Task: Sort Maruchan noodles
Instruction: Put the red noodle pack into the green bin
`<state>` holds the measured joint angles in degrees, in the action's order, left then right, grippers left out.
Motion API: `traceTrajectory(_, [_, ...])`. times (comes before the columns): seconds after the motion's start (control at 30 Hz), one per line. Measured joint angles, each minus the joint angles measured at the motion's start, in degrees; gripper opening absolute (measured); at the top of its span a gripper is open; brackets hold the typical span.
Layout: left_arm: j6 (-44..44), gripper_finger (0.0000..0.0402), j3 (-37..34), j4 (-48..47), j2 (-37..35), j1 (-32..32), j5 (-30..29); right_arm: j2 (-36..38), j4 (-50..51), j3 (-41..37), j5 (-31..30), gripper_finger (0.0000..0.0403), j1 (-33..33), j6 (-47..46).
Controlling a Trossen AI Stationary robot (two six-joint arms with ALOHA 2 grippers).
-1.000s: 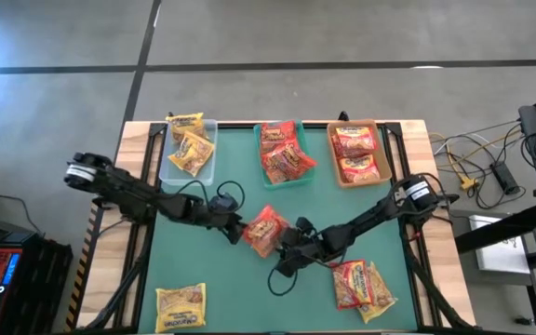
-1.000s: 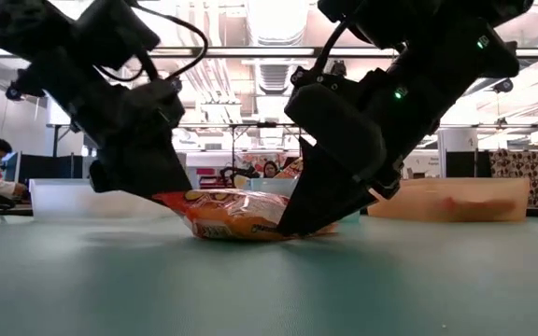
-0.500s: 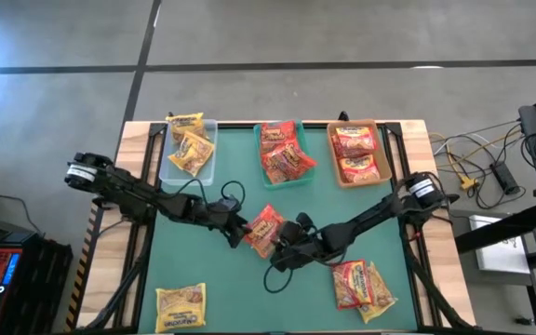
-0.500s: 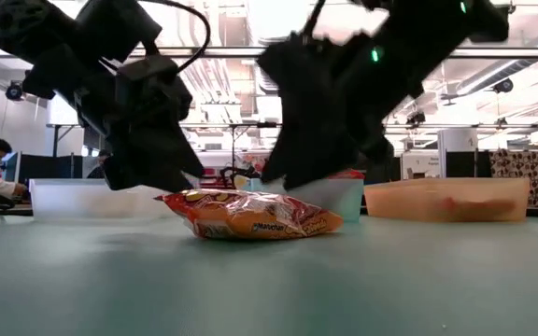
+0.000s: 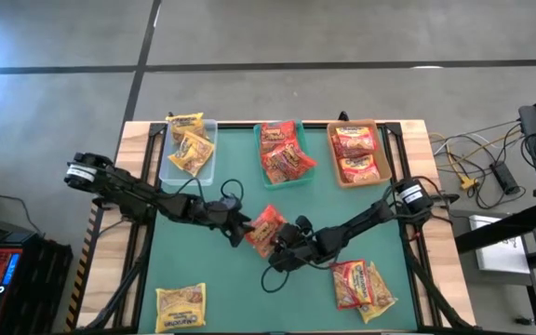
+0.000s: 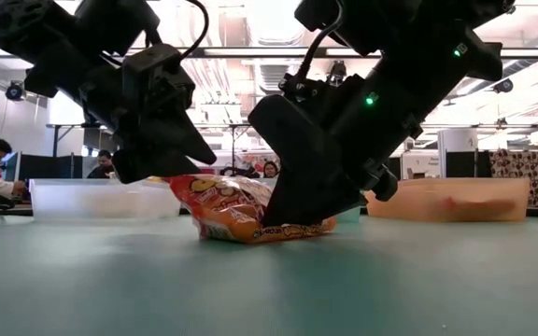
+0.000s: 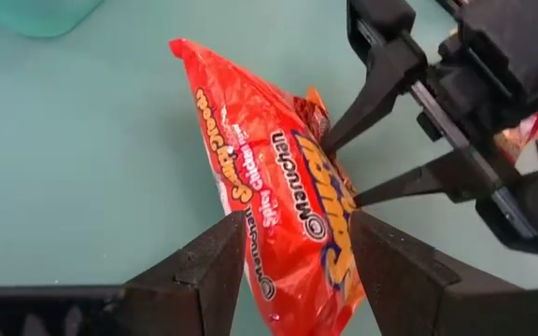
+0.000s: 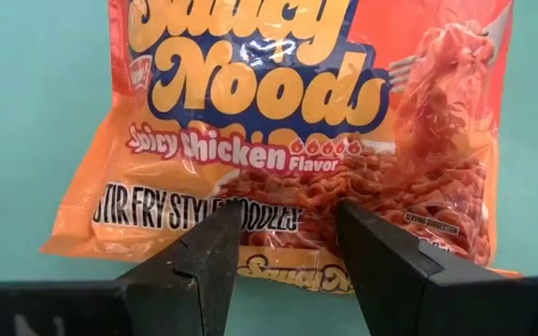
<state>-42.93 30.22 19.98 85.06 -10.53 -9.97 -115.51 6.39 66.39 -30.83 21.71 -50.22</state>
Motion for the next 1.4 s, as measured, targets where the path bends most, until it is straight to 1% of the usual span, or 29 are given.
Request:
traceTrajectory(0.13, [-2.1, 0.0178, 0.0, 0.7, 0.0, 0.3, -0.1, -0.1, 0.0, 0.0, -0.8, 0.0173, 0.0, 0.3])
traceTrajectory(0.33, [-6.0, 0.0178, 0.0, 0.3, 0.0, 0.4, -3.0, -0.2, -0.1, -0.1, -1.1, 0.0173, 0.0, 2.2])
traceTrajectory(0.57, [-8.6, 0.0178, 0.0, 0.2, 0.1, 0.5, -3.2, -0.2, -0.1, -0.2, -0.9, 0.0173, 0.0, 3.7])
traceTrajectory(0.67, [-9.4, 0.0178, 0.0, 1.5, 2.0, 0.5, -3.1, -0.2, -0.2, -0.2, -0.9, 0.0173, 0.0, 4.2])
traceTrajectory(0.73, [-10.7, 0.0178, 0.0, 3.9, 4.5, 0.5, -3.1, -0.2, -0.4, -0.2, -1.3, 0.0173, 0.0, 4.4])
traceTrajectory(0.83, [-11.6, 0.0178, -0.1, 8.4, 8.8, 0.5, -2.3, -0.2, -1.1, -0.3, -2.0, 0.0173, 0.0, 5.3])
traceTrajectory(0.93, [-11.1, 0.0178, -0.1, 14.5, 12.1, 0.5, 0.7, -0.2, -1.2, -0.3, -2.0, 0.0173, 0.0, 5.7])
traceTrajectory(1.03, [-10.8, 0.0178, -0.1, 18.2, 14.3, 0.6, 3.3, -0.2, -1.2, -0.3, -2.0, 0.0173, 0.0, 6.1])
traceTrajectory(1.13, [-11.6, 0.0178, 0.0, 21.2, 16.3, 0.6, 4.5, -0.2, -1.1, -0.3, -2.1, 0.0173, 0.0, 6.7])
traceTrajectory(1.23, [-12.0, 0.0178, 0.0, 23.4, 17.6, 0.6, 5.5, -0.2, -0.9, -0.3, -2.1, 0.0173, 0.0, 6.9])
traceTrajectory(1.4, [-11.6, 0.0172, 0.0, 22.7, 17.0, 0.6, 6.5, 0.0, -0.9, -0.3, -2.0, 0.0173, 0.0, 8.3])
